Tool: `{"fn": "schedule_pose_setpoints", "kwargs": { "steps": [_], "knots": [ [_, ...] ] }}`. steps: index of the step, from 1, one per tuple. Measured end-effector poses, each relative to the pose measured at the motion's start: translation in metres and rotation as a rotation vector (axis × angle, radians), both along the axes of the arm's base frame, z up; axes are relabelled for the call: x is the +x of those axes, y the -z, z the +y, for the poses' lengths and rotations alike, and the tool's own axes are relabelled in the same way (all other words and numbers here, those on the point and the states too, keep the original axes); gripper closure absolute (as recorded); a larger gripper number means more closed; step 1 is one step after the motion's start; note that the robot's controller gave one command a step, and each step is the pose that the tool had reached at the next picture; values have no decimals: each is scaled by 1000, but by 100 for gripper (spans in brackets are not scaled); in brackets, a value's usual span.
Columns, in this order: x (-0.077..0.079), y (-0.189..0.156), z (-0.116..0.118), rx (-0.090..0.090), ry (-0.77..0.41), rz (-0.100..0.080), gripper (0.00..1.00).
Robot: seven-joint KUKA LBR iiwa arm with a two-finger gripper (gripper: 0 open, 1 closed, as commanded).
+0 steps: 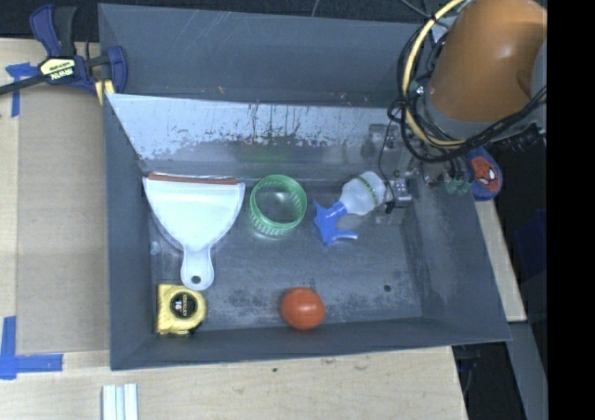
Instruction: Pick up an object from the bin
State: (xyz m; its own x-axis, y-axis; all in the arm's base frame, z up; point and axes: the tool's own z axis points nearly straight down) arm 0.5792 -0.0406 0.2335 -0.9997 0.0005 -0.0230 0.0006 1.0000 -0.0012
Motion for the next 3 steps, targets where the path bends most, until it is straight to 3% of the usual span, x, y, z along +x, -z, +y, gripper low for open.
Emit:
{"fn": "schedule_pose_setpoints", "kwargs": {
  "steps": [1,2,3],
  "knots": [
    [-4,58,36,3,61,2,0],
    [34,88,79,6,88,-2,0],
    [33,144,80,9,228,0,0]
  ]
}}
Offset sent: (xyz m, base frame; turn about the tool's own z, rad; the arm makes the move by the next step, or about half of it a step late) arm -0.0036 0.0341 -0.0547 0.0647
